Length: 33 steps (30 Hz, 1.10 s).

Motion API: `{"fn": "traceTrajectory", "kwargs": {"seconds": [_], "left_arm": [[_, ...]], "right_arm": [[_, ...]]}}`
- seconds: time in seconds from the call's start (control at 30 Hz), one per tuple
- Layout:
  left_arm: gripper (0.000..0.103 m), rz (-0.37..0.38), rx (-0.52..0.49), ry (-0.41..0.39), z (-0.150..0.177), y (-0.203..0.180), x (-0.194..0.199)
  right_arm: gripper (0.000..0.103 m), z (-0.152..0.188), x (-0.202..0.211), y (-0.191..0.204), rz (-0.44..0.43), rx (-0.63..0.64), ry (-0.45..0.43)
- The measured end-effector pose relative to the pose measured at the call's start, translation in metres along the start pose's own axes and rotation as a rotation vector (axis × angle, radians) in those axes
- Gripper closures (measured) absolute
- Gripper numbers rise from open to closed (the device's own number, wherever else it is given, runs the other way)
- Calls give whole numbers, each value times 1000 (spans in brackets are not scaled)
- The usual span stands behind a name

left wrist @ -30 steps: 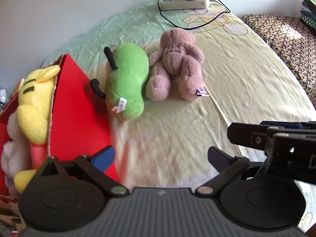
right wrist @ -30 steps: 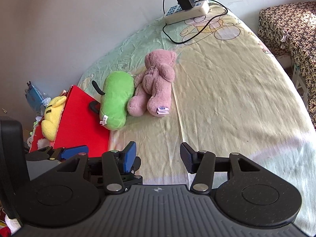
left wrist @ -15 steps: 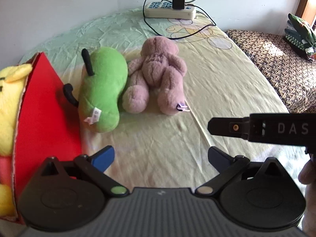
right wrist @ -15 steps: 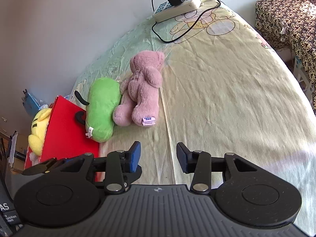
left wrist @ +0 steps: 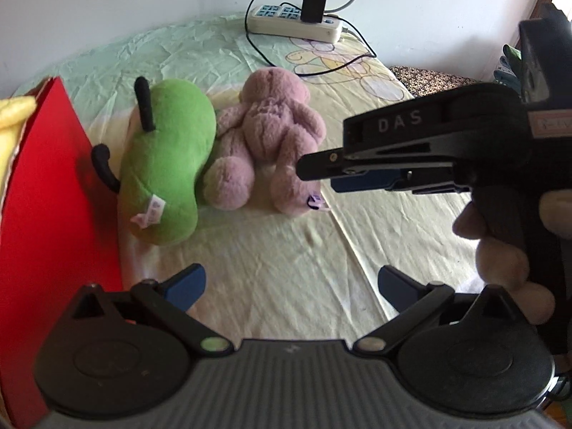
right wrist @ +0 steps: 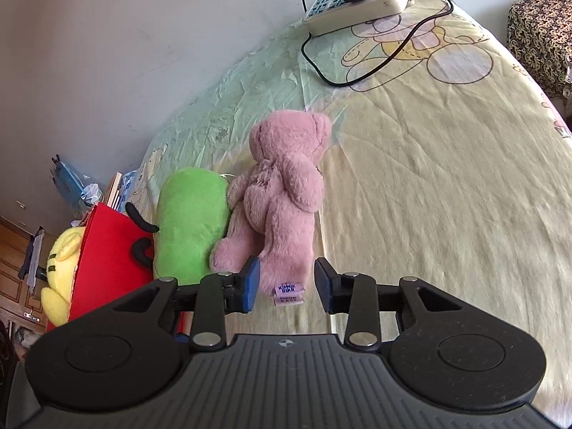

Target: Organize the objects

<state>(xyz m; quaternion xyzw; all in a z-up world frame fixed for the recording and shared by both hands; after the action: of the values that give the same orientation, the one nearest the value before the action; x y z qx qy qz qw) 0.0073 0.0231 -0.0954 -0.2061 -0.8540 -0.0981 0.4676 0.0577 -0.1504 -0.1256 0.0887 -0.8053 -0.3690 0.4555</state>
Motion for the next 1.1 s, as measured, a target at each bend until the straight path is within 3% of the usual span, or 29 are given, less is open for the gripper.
{"fn": "traceTrajectory", "kwargs": {"seconds": [0.23,0.47,1.1], "left_arm": [[1,46,19,-6,2,10,-4],[4,67,19,-24,2,14,-1],[4,179,-85,-71,2,-33,15]], "right_arm": [[65,-5,-23,4,2,-4,14],[73,-5,-23,-4,-27,-38,7],[73,48,54,-58,-24,-98,43]]}}
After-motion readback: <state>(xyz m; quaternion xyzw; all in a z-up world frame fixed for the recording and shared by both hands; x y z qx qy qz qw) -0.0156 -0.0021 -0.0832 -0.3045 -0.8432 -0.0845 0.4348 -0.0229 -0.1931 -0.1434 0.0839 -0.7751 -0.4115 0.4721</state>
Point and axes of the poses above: each gripper's, at about its wrist camera, not at the fingertips, and x roughly against the way its jaws point, y to its left, z to its underside, the point moved 2 cm from there along -x, roughly the way its jaws point, and after that the axes turned 9 degrees about -x, right-handed, at the moved point
